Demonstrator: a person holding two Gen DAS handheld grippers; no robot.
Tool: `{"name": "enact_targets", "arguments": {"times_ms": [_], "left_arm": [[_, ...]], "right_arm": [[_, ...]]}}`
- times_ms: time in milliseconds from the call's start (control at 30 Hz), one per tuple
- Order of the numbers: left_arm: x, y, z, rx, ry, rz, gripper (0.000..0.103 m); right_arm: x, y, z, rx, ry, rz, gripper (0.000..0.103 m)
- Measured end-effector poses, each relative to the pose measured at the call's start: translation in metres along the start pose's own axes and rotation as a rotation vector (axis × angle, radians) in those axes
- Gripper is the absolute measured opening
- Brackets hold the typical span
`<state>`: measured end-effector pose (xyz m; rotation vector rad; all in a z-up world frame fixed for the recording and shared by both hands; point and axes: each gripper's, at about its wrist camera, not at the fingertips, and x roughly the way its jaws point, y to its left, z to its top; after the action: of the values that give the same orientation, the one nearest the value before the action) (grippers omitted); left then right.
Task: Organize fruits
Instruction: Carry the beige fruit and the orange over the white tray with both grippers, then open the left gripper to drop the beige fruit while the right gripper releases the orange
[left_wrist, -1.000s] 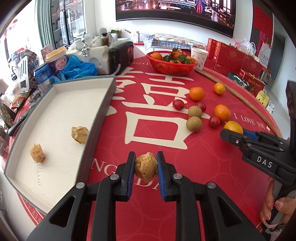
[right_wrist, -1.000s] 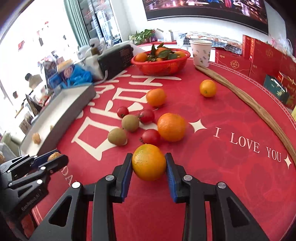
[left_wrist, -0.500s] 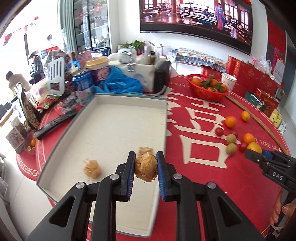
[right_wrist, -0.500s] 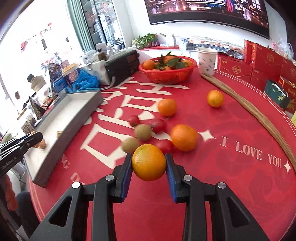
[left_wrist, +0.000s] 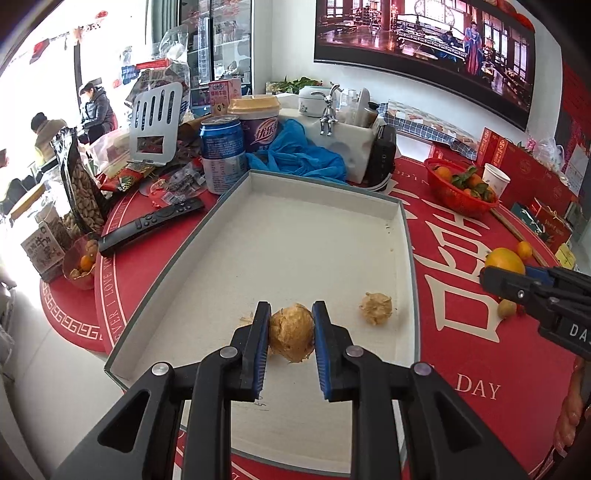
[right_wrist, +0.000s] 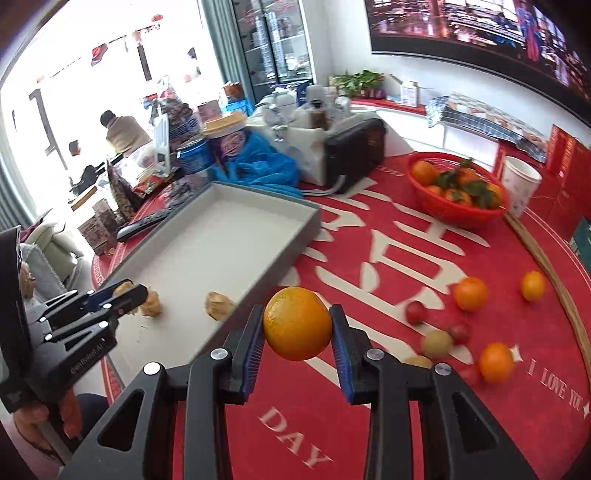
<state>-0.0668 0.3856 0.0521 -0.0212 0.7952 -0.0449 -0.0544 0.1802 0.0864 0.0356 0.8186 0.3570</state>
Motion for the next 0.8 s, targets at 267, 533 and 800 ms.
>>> {"name": "enact_targets", "arguments": {"times_ms": [267, 533, 800], "left_arm": [[0.015, -0.003, -0.006, 0.012, 0.026, -0.034, 0.025], [0.024, -0.001, -0.011, 0.011, 0.045, -0.046, 0.025], [0.025, -0.002, -0.014, 0.033, 0.034, -0.034, 0.026]], "right_arm": [[0.043, 0.041, 0.025, -0.033, 0.070, 0.059, 0.036], [0.070, 0.063, 0.038, -0.049, 0.122, 0.094, 0.036], [0.084, 0.072, 0.036, -0.066, 0.157, 0.100, 0.036]]}}
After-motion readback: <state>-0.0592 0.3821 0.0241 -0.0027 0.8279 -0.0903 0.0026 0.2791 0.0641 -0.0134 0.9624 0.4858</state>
